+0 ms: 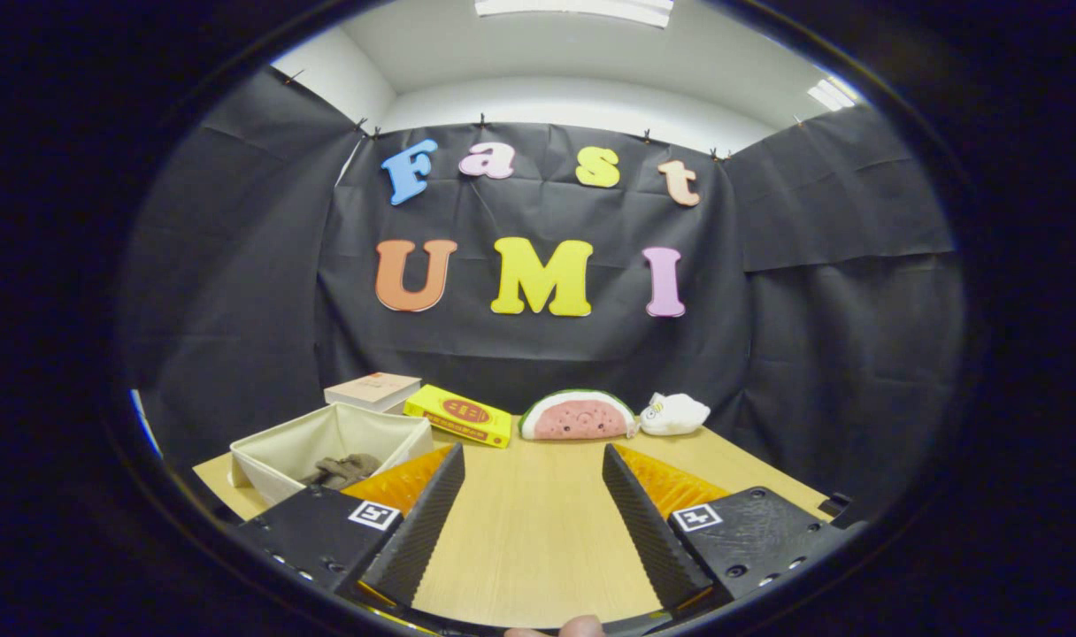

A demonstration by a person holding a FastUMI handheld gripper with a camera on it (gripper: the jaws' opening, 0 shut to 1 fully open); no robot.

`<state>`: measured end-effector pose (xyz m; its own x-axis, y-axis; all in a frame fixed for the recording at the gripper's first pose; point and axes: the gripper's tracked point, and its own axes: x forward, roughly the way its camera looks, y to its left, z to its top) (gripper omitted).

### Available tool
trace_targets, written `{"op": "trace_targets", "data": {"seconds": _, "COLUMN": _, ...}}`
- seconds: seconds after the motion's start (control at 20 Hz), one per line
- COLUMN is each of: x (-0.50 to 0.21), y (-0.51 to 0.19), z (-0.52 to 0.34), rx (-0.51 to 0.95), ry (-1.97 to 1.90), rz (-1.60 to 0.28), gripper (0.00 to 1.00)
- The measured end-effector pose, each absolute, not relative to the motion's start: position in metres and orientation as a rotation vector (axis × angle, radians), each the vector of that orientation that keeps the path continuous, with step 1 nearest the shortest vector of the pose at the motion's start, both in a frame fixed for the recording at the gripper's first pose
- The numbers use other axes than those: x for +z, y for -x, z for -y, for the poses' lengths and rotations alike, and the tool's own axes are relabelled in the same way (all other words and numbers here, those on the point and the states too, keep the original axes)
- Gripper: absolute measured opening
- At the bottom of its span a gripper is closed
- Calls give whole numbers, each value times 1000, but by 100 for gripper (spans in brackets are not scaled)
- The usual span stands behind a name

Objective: Open the storage box then place both shoes into the box .Put the left shoe in first, then the right shoe, with the right side of both shoes facing outward in a uniform manner.

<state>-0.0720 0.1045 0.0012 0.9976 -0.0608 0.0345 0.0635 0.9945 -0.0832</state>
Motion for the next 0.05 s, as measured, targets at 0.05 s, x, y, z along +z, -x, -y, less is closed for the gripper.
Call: {"op": "trace_targets", "data": {"seconds": 0.05, "x": 1, "y": 74, "z": -104, "rx": -64, "ry": 81, "rz": 39, "gripper": 96}}
